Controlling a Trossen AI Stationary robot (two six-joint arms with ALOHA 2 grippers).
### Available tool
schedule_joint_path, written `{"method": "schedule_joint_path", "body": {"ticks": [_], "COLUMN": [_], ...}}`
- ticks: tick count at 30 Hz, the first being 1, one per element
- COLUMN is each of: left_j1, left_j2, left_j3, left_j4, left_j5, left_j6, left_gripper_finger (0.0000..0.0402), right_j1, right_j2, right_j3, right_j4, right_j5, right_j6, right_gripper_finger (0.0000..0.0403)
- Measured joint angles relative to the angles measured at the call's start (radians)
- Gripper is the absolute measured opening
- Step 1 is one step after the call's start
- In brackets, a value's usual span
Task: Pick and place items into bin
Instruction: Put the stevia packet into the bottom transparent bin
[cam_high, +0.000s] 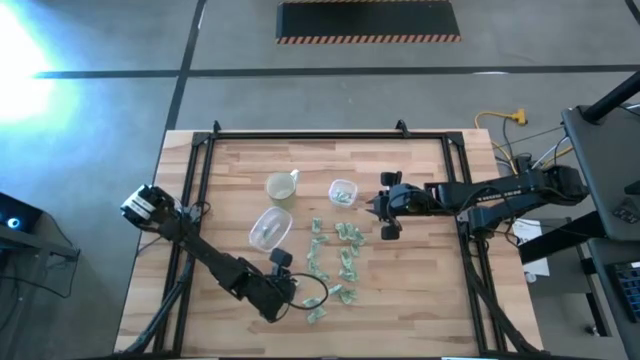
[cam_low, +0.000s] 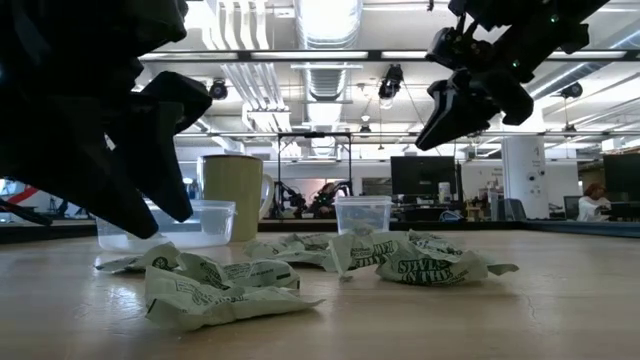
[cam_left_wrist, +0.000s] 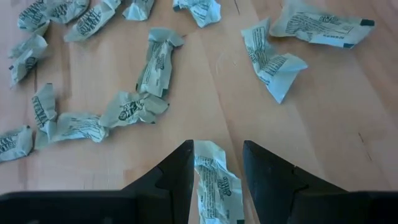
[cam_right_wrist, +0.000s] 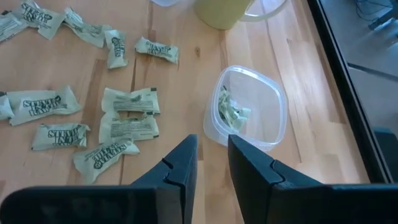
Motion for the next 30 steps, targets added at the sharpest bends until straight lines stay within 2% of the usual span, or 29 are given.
{"method": "schedule_joint_path", "body": {"ticks": [8, 16, 20, 27, 30], "left_j1": [0.002, 0.005, 0.005, 0.007, 0.007], "left_j2": [0.06, 0.062, 0.063, 0.064, 0.063], "left_j3": [-0.003, -0.003, -0.003, -0.004, -0.004], "left_j4": [0.017, 0.018, 0.017, 0.014, 0.012], "left_j5": [0.002, 0.001, 0.001, -0.005, -0.014], "left_j6": [-0.001, -0.003, -0.003, 0.003, 0.011], "left_gripper_finger": [0.0121, 0.0118, 0.009, 0.0012, 0.0005], "right_j1": [0.002, 0.009, 0.009, 0.009, 0.009], "right_j2": [0.0, 0.0, 0.0, 0.0, 0.0], "right_j3": [-0.008, -0.009, -0.009, -0.009, -0.009], "right_j4": [-0.003, -0.003, -0.003, -0.002, -0.002], "right_j5": [0.0, 0.0, 0.0, 0.0, 0.0], "right_j6": [0.024, 0.035, 0.035, 0.036, 0.035], "right_gripper_finger": [0.0074, 0.0074, 0.0079, 0.0074, 0.007]}}
